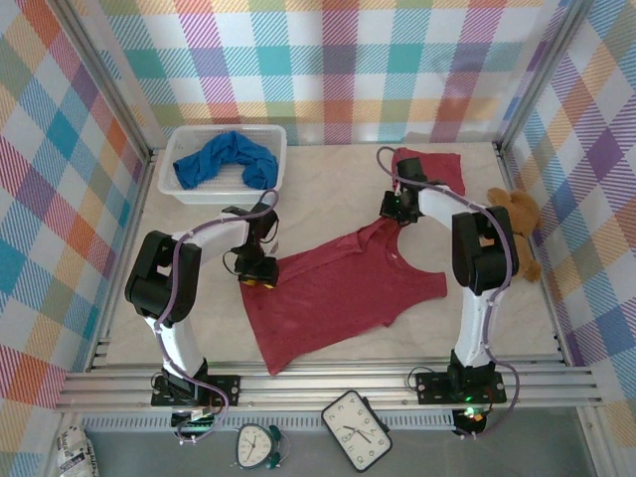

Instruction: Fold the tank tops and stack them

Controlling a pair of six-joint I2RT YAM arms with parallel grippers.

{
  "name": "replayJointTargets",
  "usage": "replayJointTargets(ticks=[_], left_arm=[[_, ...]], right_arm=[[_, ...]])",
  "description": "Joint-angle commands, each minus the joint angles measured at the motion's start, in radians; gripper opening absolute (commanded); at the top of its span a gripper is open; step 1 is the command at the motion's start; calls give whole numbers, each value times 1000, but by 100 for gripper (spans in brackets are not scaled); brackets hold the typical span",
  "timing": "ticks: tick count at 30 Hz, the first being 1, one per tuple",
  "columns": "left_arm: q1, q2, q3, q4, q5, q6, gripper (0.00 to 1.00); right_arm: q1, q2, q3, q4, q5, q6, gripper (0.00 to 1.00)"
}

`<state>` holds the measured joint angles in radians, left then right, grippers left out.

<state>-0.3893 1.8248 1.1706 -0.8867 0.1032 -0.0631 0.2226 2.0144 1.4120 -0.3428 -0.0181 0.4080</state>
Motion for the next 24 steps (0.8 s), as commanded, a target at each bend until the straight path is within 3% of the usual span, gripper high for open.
replayJointTargets(ticks=[1,11,24], left_arm=[[20,-9,-18,-17,4,16,44],[33,-7,-19,-36,10,30,44],[35,-16,-34,-60,8,43,44]], right_arm=[[-39,-129,-120,227,-112,62,1],[-131,-198,-412,610,-317,239,6],[-206,-85,-450,603,-376,261,13]])
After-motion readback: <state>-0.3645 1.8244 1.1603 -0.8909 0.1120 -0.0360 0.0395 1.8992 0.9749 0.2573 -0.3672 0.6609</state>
